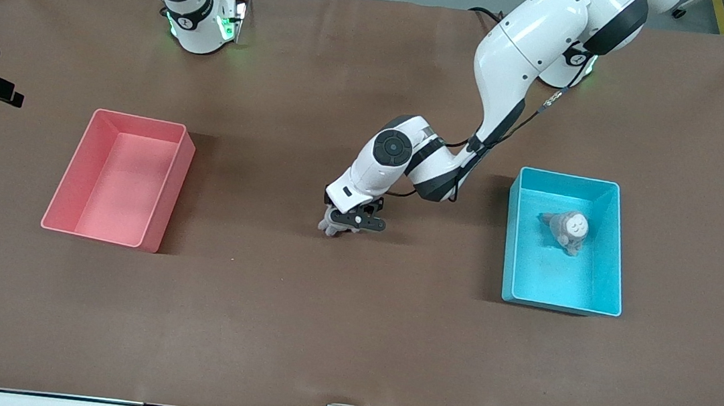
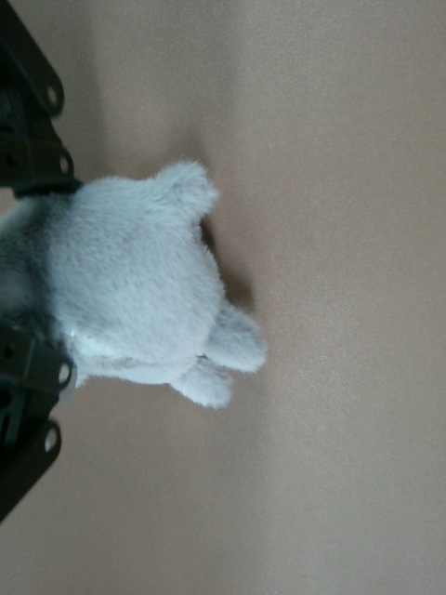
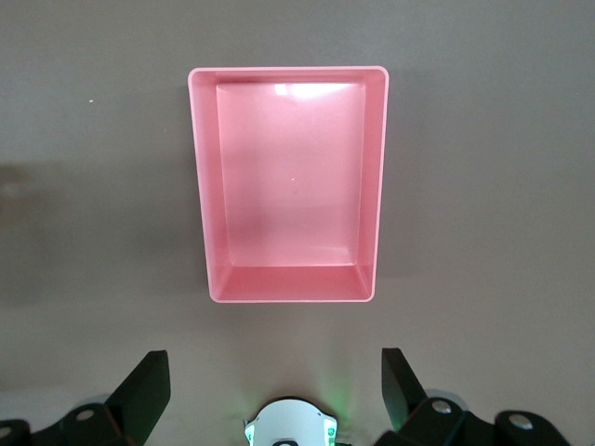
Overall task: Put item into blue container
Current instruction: 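Lift the bunny plush and carry it over the blue box with the left gripper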
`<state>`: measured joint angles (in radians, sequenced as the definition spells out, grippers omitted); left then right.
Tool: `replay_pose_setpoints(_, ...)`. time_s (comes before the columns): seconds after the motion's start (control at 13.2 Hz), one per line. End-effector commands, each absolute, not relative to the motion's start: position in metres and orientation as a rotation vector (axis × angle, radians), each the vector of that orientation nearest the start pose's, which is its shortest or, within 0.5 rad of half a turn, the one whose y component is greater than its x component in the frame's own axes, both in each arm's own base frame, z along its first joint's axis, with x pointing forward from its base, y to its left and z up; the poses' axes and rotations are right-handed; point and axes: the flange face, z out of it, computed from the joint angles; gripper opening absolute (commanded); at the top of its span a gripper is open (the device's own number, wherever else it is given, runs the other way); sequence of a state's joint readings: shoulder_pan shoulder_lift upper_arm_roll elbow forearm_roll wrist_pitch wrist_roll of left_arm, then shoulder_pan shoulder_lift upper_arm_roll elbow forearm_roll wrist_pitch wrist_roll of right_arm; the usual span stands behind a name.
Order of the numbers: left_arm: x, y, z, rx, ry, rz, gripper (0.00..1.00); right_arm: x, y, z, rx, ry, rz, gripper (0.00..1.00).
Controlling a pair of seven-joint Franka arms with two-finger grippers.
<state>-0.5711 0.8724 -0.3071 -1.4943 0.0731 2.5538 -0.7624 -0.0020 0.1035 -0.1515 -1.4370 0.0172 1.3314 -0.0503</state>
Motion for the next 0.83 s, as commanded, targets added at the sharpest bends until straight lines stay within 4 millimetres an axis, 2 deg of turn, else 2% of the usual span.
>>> replay_pose_setpoints(0.0, 0.511, -0.533, 0.197, -3.408, 0.123, -0.134, 0.27, 0.536, -0.077, 0.622, -3.084, 0.139, 0.301, 1.0)
replay_pose_setpoints(0.08, 0.518, -0.528, 0.21, -3.399, 0.132, -0.172, 0.27, 0.533, -0.077, 0.623, -3.081, 0.139, 0.315, 1.0)
replay_pose_setpoints(0.15, 0.53, -0.514, 0.219, -3.382, 0.108, -0.171, 0.27, 0.529, -0.076, 0.626, -3.079, 0.136, 0.317, 1.0)
replay_pose_setpoints(0.3, 0.535, -0.499, 0.271, -3.298, 0.136, -0.1, 0.27, 0.519, -0.074, 0.634, -3.077, 0.13, 0.31, 1.0)
replay_pose_setpoints(0.38, 0.535, -0.488, 0.304, -3.254, 0.16, -0.075, 0.26, 0.515, -0.072, 0.634, -3.072, 0.125, 0.321, 1.0)
replay_pose_setpoints(0.61, 0.535, -0.431, 0.375, -3.14, 0.156, 0.043, 0.26, 0.506, -0.065, 0.641, -3.075, 0.103, 0.288, 1.0)
replay_pose_setpoints(0.76, 0.531, -0.387, 0.405, -3.085, 0.258, 0.086, 0.27, 0.508, -0.054, 0.644, -3.083, 0.068, 0.25, 1.0)
